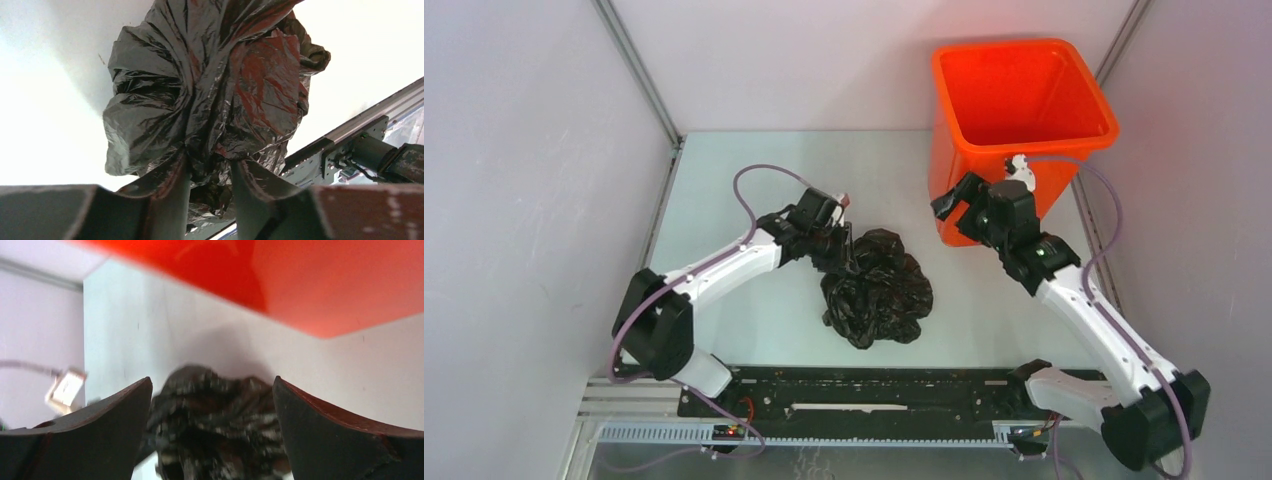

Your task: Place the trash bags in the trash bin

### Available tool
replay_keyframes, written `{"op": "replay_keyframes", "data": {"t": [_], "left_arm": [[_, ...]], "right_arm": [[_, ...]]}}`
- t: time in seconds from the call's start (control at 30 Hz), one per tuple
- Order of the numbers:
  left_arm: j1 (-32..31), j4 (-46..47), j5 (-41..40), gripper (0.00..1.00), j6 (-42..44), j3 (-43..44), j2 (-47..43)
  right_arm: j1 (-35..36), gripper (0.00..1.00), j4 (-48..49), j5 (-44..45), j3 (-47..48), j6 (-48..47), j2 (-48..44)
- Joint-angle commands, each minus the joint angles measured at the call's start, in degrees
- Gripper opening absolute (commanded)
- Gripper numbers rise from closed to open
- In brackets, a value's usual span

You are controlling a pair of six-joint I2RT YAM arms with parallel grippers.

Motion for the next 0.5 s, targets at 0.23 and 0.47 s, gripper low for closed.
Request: {"op": "replay_keyframes", "data": {"t": [0.23,0.47], "left_arm": [[-0.12,4.24,1.1,0.15,-8.36,-9.19,-13.99],[-0.14,4.3,1.18,0.0,-12.3,-12.06,-20.03]], "right_arm": [[-6.59,1.0,18.66,9.08,-0.4,5.61,10.44],[-16.98,1.0,24.69,1.31,0.51,3.01,16.42]]}}
